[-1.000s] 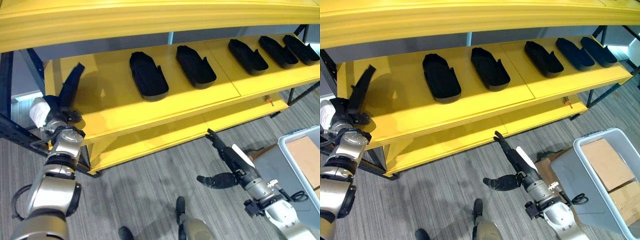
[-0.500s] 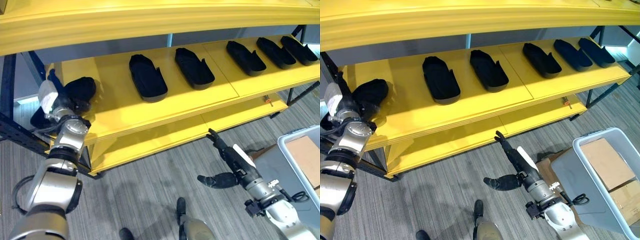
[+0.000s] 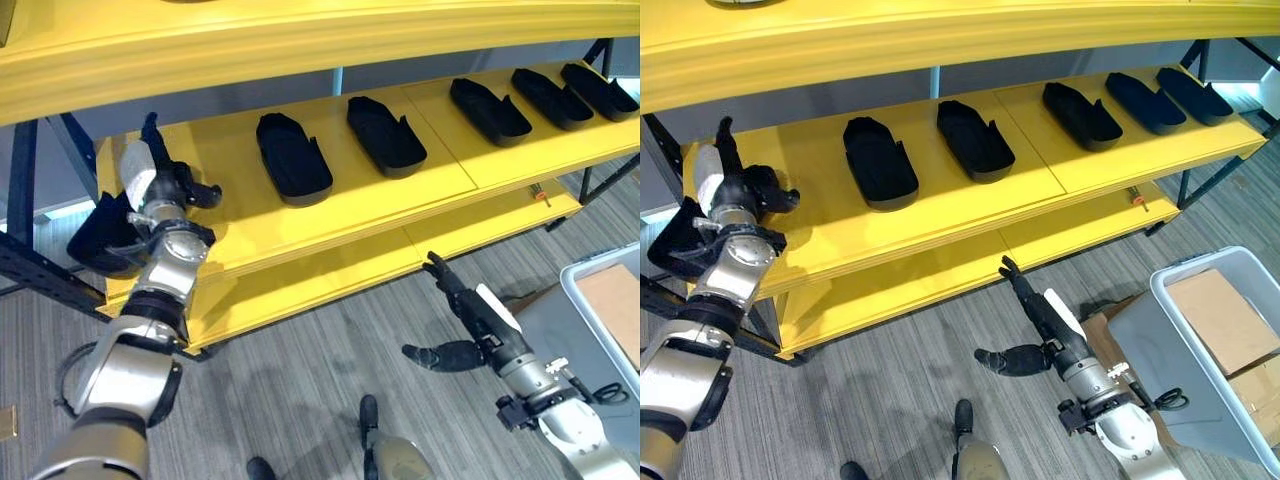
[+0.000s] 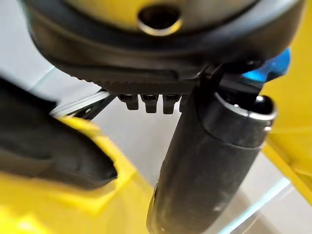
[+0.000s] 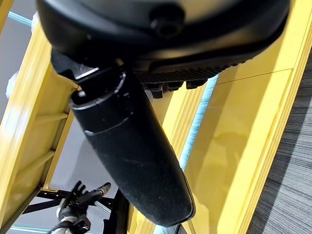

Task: Move parts from the plastic box to the shelf.

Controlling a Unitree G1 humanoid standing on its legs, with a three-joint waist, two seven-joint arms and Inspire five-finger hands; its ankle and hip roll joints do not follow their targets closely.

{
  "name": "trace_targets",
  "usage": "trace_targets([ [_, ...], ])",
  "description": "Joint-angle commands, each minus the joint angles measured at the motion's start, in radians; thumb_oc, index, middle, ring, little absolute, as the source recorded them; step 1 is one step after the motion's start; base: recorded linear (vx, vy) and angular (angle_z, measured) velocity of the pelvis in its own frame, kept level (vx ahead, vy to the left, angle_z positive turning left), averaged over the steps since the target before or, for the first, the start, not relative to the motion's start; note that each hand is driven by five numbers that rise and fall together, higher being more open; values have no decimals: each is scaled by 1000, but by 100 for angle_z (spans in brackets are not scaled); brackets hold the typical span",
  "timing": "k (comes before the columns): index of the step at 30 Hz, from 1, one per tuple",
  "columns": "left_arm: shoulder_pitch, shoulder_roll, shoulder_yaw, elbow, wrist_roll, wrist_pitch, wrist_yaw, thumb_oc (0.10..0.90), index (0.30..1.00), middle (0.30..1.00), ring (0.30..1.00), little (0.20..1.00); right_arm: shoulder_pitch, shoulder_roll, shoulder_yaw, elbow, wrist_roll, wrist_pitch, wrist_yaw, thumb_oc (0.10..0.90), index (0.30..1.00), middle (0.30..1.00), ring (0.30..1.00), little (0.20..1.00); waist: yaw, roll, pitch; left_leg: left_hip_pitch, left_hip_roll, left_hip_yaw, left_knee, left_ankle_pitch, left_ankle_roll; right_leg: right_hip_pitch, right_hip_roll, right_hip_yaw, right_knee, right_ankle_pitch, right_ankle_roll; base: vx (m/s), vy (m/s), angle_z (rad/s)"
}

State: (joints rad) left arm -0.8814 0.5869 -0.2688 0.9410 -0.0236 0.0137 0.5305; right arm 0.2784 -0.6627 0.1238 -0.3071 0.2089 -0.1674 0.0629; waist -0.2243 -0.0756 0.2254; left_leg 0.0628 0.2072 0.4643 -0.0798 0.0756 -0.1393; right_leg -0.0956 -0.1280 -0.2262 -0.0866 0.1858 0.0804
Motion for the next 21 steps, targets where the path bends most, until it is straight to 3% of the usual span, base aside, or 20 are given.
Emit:
trace_targets([
  [1, -109, 60, 65, 56, -39, -72, 3, 900, 1000, 1000, 1000, 1000, -44, 10, -86, -91, 30, -80, -29, 900, 1000, 1000, 1000, 1000, -5, -12, -34, 63, -2, -16, -4, -5, -10, 75, -7, 14, 20, -73, 91, 0, 0, 0],
  [7, -102, 46, 117, 183, -142, -65, -34, 900, 1000, 1000, 1000, 1000, -37, 14, -78, -90, 34, -77, -29, 900, 1000, 1000, 1000, 1000, -10, -21, -18, 62, 2, -10, -1, -2, -12, 64, -5, 22, 24, -68, 91, 0, 0, 0],
  [14, -87, 83, 103, 219, -67, -49, -23, 900, 1000, 1000, 1000, 1000, -36, -1, -83, -97, 44, -82, -28, 900, 1000, 1000, 1000, 1000, -1, -37, 10, 44, 5, -9, 6, 5, -13, 44, -6, 26, 37, -65, 92, -9, -1, -3],
  [21, -74, 78, 99, 211, -84, -52, -43, 900, 1000, 1000, 1000, 1000, -40, -2, -84, -92, 52, -78, -30, 900, 1000, 1000, 1000, 1000, 3, -42, 27, 24, 3, -20, 16, 6, -11, 31, -11, 22, 47, -65, 91, -3, 2, -2],
])
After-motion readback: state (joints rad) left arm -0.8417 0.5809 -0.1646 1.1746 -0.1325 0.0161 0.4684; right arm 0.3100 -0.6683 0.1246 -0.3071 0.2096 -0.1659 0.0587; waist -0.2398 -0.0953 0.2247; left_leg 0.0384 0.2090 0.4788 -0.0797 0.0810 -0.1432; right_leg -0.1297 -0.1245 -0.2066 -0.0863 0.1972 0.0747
